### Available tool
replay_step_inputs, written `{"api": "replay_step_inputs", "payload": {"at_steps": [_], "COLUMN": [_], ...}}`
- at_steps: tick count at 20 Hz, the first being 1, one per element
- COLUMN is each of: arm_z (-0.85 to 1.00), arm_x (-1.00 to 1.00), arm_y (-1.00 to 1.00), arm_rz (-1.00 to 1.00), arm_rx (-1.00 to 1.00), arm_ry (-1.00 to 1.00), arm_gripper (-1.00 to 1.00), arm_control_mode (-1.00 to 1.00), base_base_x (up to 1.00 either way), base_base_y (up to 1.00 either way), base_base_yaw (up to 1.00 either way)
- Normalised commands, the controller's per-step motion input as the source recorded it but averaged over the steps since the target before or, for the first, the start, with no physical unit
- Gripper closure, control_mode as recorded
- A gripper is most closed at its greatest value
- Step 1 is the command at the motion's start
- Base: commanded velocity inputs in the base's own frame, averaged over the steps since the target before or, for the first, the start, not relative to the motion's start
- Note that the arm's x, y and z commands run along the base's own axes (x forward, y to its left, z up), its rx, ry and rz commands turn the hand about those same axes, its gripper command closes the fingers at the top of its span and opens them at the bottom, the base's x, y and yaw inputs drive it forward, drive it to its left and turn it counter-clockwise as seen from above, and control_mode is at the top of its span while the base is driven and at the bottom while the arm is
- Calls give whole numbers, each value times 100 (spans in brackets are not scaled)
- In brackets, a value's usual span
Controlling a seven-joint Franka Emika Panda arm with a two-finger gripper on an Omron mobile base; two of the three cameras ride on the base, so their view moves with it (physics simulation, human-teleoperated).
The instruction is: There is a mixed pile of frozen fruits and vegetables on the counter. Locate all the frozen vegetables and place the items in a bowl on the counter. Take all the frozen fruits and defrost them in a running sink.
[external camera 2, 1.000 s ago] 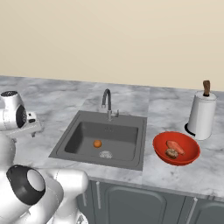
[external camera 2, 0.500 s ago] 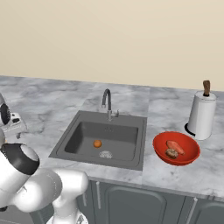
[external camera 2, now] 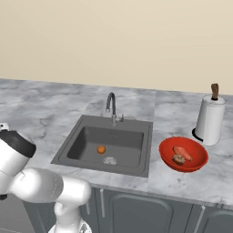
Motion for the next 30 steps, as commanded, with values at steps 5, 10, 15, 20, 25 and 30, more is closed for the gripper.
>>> {"api": "replay_step_inputs", "payload": {"at_steps": [5, 10, 15, 20, 25, 30], "arm_z": [-38, -37, -20, -42, -46, 8], "arm_x": [13, 44, 59, -2, -15, -5], "arm_y": [34, 13, 15, 34, 3, -16], "arm_rz": [-1, 0, 0, -1, 0, 0], "arm_rx": [-10, -8, -5, -5, -4, -2], "arm_ry": [7, 13, 13, 7, 12, 5], "arm_gripper": [-100, -100, -100, -100, 100, 100], "arm_control_mode": [-100, -100, -100, -100, -100, -100], "base_base_x": [0, 0, 0, 0, 0, 0], "base_base_y": [0, 0, 0, 0, 0, 0], "base_base_yaw": [0, 0, 0, 0, 0, 0]}}
